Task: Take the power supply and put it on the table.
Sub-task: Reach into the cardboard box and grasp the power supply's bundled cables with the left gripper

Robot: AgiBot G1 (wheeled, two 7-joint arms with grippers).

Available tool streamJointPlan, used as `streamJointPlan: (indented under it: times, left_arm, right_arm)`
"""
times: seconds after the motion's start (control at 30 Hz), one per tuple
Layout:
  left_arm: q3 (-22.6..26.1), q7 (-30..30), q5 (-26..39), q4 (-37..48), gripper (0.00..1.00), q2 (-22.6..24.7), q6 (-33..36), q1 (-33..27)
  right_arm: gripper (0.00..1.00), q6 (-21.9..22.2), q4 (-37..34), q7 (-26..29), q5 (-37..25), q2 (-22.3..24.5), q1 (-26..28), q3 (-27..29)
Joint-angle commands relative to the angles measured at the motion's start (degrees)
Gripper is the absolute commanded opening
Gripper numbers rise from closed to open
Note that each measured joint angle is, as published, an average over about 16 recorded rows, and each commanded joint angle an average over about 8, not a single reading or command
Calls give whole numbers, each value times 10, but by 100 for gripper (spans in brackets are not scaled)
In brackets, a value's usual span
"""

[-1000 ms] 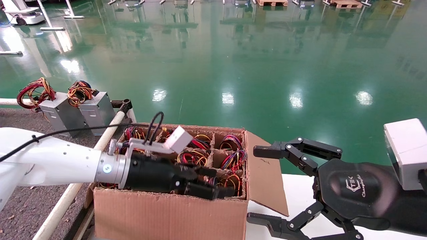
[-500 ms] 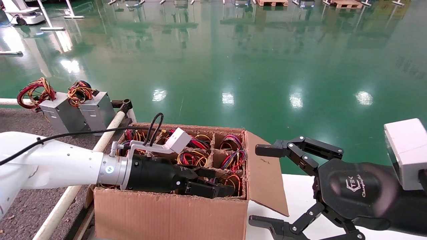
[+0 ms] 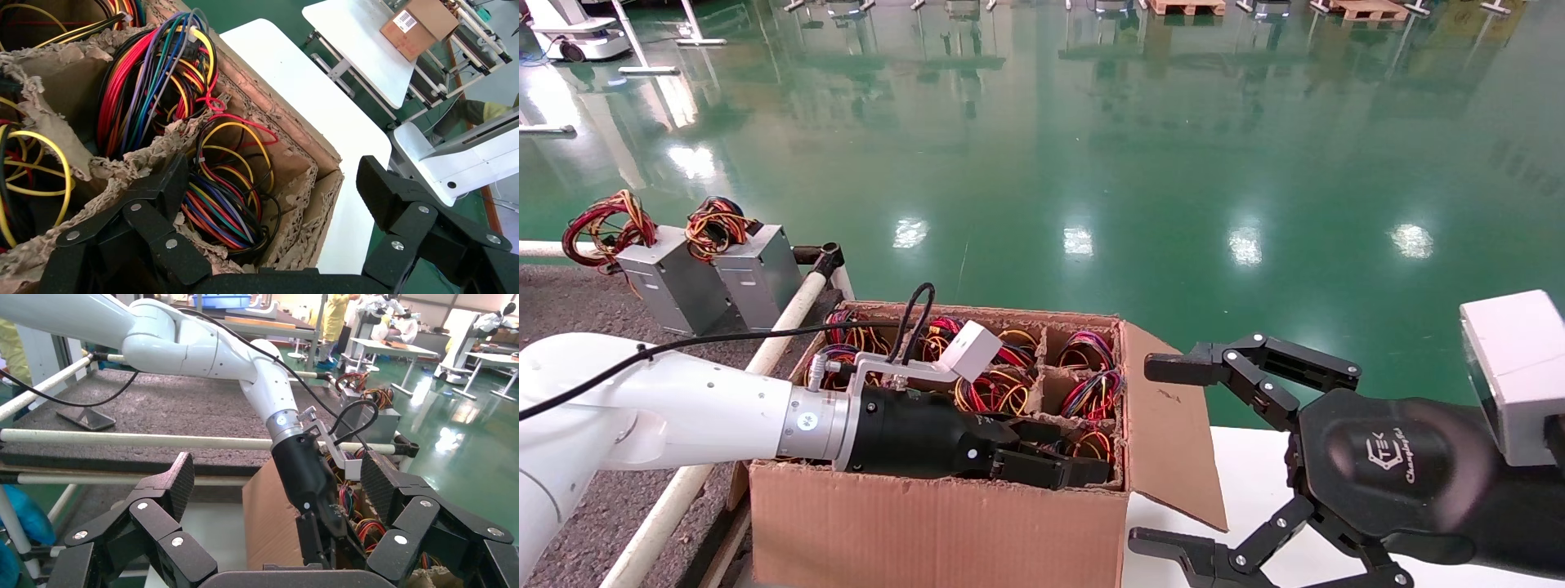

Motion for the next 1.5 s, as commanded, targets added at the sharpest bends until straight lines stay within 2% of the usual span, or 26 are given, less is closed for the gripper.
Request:
streamJointPlan:
  times: [0.03,0.1,0.5,0.87,1.27,1.5]
  left_arm:
    - [-1,0,-2,6,4,4,0,-2]
    - [0,3,0,10,0,6,0,-5]
    - [11,52,19,24,0,9,-13,-13]
    - [6,49,12,55,0,10,-20,-13]
    - [19,102,34,44,0,10,-27,-16]
    - [9,108,20,50,0,5,-27,-16]
  right_arm:
    - [100,0,0,0,0,0,0,0]
    - [100,0,0,0,0,0,0,0]
    - [100,0,0,0,0,0,0,0]
    - [100,0,0,0,0,0,0,0]
    - [100,0,0,0,0,0,0,0]
    - [100,0,0,0,0,0,0,0]
